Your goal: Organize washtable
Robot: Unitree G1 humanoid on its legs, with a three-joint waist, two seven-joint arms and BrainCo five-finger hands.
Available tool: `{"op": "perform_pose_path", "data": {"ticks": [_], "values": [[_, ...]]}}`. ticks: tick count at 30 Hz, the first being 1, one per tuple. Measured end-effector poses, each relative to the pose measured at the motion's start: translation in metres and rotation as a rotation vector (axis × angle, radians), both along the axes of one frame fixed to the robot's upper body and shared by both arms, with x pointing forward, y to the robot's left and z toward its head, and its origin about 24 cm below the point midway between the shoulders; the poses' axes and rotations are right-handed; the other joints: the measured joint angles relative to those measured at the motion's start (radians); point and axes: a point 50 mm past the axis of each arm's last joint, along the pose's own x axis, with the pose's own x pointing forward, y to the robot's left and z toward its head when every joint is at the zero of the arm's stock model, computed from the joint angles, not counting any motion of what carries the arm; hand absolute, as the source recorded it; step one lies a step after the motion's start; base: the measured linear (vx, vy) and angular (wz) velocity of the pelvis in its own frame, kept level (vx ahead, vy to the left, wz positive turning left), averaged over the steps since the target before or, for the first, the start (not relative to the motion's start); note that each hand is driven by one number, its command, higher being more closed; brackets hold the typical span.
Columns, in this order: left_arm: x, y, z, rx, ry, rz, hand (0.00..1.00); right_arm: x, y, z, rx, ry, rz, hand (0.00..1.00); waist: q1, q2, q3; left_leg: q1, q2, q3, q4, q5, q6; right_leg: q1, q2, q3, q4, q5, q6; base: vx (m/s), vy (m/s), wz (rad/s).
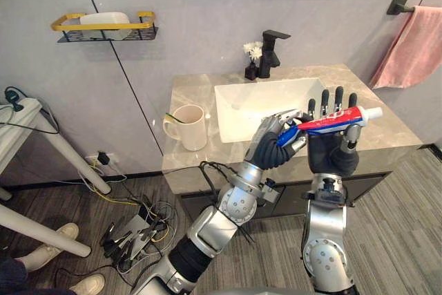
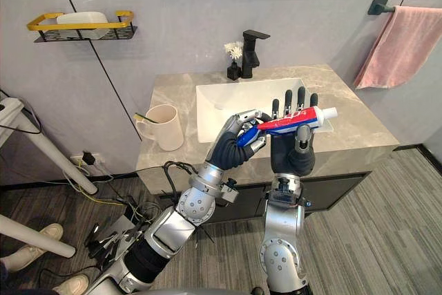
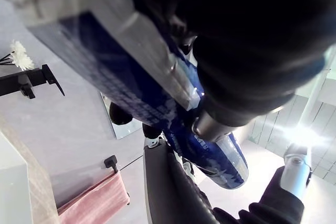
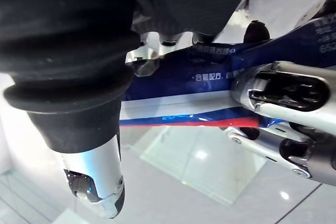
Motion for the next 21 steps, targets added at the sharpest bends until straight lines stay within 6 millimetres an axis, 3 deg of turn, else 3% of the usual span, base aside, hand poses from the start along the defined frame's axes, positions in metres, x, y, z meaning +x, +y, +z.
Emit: {"op": "perform_pose_path", "data": {"ticks": [13,14,21], "values": [[0.001,0.0,-0.004,0.007,0.004,-0.034,1.0,0.003,-0.002,0.009,-0.056,-0.041,-0.039,1.0,0.001,-0.007,0.0,0.008,0.0,0.013,-0.007,0.0,0.0,-0.001,0.0,0.011,0.0,0.001,0.001,0.0,0.001,-0.02],[0.001,0.0,-0.004,0.007,0.004,-0.034,0.0,0.003,-0.002,0.01,-0.059,-0.042,-0.041,1.0,0.001,-0.007,0.0,0.008,0.0,0.013,-0.007,0.0,0.0,-0.001,0.0,0.011,0.0,0.001,0.001,0.0,0.0,0.0],[0.002,0.002,-0.006,-0.014,0.034,-0.042,0.0,0.005,-0.002,0.019,-0.125,-0.068,-0.091,1.0,0.001,-0.007,0.0,0.007,0.0,0.011,-0.007,0.0,0.0,-0.001,0.0,0.009,0.0,0.001,0.002,0.0,0.0,0.0]]}}
